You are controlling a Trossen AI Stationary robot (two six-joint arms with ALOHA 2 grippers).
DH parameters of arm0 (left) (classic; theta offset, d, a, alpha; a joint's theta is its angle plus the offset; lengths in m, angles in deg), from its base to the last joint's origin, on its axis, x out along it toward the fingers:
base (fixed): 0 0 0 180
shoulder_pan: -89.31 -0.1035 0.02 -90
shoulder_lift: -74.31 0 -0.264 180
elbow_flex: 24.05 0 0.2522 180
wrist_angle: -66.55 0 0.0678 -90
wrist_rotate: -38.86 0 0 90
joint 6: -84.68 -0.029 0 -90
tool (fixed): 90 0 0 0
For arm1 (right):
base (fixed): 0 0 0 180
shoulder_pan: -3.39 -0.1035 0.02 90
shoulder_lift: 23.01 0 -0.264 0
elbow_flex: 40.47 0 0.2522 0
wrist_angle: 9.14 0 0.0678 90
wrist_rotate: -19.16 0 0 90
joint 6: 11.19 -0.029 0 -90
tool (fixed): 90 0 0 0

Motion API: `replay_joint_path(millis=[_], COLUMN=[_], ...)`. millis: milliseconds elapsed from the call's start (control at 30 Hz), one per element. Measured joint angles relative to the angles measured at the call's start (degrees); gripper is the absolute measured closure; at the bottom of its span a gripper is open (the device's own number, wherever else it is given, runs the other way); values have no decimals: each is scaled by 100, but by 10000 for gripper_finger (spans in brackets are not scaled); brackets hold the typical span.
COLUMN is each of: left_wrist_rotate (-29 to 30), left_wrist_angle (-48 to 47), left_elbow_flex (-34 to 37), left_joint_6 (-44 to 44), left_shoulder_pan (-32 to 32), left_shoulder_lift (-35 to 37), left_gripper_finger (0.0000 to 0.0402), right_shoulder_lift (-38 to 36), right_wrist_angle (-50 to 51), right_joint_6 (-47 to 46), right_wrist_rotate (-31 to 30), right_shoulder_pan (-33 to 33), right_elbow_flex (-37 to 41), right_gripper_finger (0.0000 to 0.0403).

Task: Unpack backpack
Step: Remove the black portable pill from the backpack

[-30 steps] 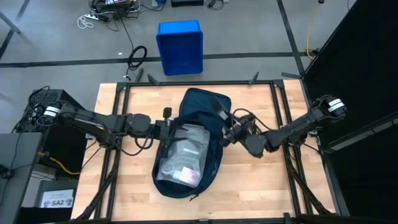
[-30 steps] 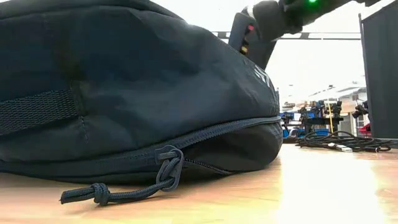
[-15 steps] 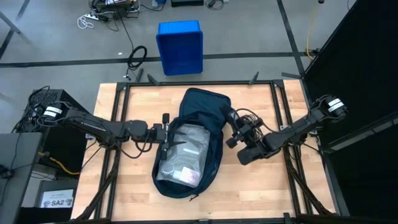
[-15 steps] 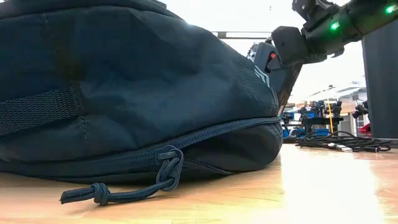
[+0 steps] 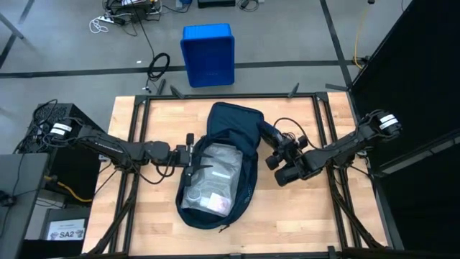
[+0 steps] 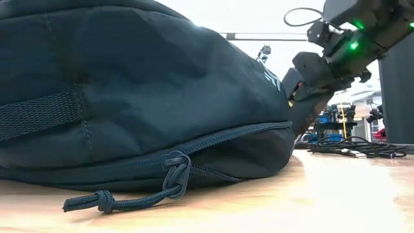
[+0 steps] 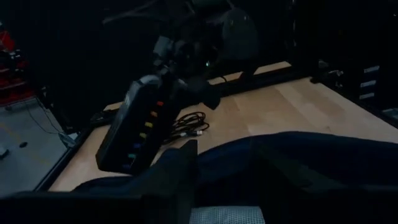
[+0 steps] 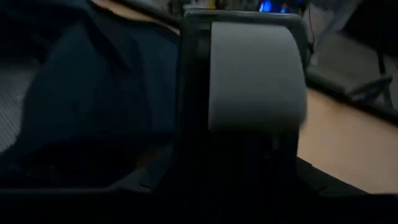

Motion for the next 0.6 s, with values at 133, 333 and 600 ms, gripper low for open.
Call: replay_joint_path(millis=[133,333,600], left_wrist_rotate=[-41,-46,-50], left_wrist_angle=[18,60,65], left_elbow_flex=[2,2,2], left_joint_6=[-8,-15,-9], left_shoulder_pan=[0,0,0], left_shoulder_lift=[0,-2,-2], left_gripper_finger=[282,282,282], right_shoulder_lift=[150,463,704], right_wrist_angle=[-208,-420,-531], right_joint_6=[-87,-345,-551], right_wrist_rotate=[552,1112,1652], right_shoulder_pan=[54,57,174], right_elbow_flex=[179,306,306], right_gripper_finger=[248,248,248])
